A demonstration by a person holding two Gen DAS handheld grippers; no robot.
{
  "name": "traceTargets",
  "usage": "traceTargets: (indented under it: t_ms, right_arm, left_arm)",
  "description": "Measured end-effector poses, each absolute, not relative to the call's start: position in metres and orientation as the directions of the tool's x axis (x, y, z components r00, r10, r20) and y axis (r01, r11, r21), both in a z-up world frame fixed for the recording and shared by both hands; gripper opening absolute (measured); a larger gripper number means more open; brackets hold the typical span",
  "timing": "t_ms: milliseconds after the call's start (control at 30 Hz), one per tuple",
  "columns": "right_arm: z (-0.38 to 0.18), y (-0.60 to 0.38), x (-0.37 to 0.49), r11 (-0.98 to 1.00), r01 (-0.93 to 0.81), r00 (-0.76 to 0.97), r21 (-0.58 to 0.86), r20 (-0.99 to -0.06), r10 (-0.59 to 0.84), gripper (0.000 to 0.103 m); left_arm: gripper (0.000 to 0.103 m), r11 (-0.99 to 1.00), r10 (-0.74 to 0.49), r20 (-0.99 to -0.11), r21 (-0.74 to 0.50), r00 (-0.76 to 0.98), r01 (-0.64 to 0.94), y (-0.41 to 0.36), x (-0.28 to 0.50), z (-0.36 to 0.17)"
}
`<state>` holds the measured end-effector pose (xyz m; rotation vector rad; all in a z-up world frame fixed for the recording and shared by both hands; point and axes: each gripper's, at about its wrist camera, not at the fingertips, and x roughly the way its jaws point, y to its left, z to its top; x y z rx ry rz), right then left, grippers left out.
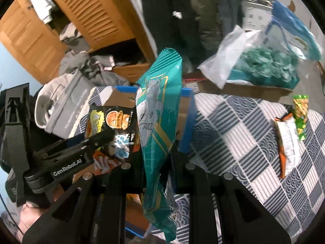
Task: Organize snacks
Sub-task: 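Lift the black packet and teal bag and carry both toward the box, then lower both packets into the box and open both tools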
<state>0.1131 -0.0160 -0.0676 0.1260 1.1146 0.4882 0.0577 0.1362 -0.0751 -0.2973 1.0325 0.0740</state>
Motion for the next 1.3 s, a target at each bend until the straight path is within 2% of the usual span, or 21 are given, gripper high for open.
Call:
traceTargets:
  t_ms: [533, 567, 633, 667, 700, 733, 767, 900, 1000, 1167, 1233, 1300]
  right_arm:
    - [-0.104, 0.035, 0.130, 0.875, -0.321, 0.246, 0.362, -0.861, 0.446, 0.019]
    - [-0.105, 0.036, 0.132, 0.873, -0.320, 0.241, 0.367, -0.860, 0.450, 0.022]
    - [-0.107, 0.036, 0.135, 0.873, -0.316, 0.241, 0.371, -0.859, 0.452, 0.024]
    - [-0.107, 0.036, 0.136, 0.873, -0.315, 0.243, 0.372, -0.858, 0.454, 0.036]
    - [-0.105, 0.035, 0.136, 0.876, -0.312, 0.253, 0.368, -0.856, 0.450, 0.042]
    - [-0.103, 0.033, 0.136, 0.880, -0.311, 0.269, 0.358, -0.855, 0.443, 0.055]
    - [-0.101, 0.033, 0.136, 0.883, -0.311, 0.279, 0.351, -0.855, 0.438, 0.057]
    - [-0.092, 0.026, 0.137, 0.893, -0.305, 0.308, 0.330, -0.853, 0.421, 0.058]
    - [-0.086, 0.019, 0.136, 0.904, -0.292, 0.331, 0.311, -0.854, 0.401, 0.067]
    - [-0.079, 0.006, 0.131, 0.918, -0.293, 0.360, 0.268, -0.859, 0.365, 0.067]
    - [-0.075, 0.000, 0.128, 0.926, -0.291, 0.375, 0.242, -0.861, 0.343, 0.067]
    - [-0.073, -0.005, 0.127, 0.931, -0.286, 0.385, 0.226, -0.863, 0.328, 0.068]
  left_arm:
    - [0.056, 0.941, -0.016, -0.876, -0.177, 0.483, -0.290, 0.170, 0.057, -0.092]
    - [0.058, 0.940, -0.010, -0.876, -0.173, 0.482, -0.295, 0.171, 0.057, -0.092]
    - [0.070, 0.939, 0.005, -0.878, -0.161, 0.479, -0.305, 0.172, 0.056, -0.091]
    - [0.070, 0.938, 0.007, -0.876, -0.162, 0.483, -0.306, 0.172, 0.056, -0.090]
    - [0.070, 0.938, 0.006, -0.874, -0.164, 0.487, -0.306, 0.173, 0.055, -0.089]
    - [0.070, 0.938, 0.005, -0.873, -0.165, 0.488, -0.305, 0.173, 0.054, -0.089]
    - [0.070, 0.938, 0.002, -0.873, -0.167, 0.487, -0.304, 0.173, 0.053, -0.088]
    - [0.070, 0.940, -0.002, -0.869, -0.170, 0.495, -0.296, 0.171, 0.052, -0.084]
    - [0.070, 0.939, -0.019, -0.865, -0.188, 0.502, -0.289, 0.167, 0.050, -0.079]
    - [0.071, 0.945, -0.031, -0.855, -0.194, 0.518, -0.262, 0.155, 0.047, -0.070]
    - [0.075, 0.950, -0.027, -0.849, -0.186, 0.527, -0.251, 0.150, 0.047, -0.066]
    - [0.076, 0.955, -0.020, -0.843, -0.176, 0.538, -0.240, 0.144, 0.045, -0.061]
